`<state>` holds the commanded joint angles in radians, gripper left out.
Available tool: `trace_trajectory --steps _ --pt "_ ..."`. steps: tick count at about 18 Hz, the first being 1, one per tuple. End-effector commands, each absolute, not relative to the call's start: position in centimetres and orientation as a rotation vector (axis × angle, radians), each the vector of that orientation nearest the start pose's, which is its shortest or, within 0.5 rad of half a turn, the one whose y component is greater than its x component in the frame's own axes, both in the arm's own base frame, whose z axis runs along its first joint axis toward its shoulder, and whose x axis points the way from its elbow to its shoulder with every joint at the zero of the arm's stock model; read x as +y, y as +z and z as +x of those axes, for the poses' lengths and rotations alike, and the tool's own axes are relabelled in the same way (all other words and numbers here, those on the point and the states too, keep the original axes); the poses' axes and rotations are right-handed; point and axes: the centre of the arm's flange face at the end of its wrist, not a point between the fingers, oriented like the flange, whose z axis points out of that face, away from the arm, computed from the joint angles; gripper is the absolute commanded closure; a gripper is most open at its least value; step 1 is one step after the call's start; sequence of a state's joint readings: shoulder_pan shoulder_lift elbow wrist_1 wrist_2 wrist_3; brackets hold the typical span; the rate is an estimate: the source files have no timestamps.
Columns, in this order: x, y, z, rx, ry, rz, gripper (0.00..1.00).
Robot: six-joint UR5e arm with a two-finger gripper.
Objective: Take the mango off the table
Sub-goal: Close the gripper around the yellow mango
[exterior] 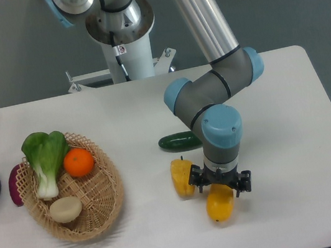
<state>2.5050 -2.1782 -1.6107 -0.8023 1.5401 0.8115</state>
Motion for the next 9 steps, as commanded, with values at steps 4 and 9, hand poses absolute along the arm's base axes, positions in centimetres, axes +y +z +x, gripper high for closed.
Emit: trace_trajectory --steps 4,9 --pt "50.5 18.51 -45.56 -0.185 0.117 -3.044 0.17" --pt "50.24 18.81 -45.74 -0.189 0.155 -3.063 0.63"
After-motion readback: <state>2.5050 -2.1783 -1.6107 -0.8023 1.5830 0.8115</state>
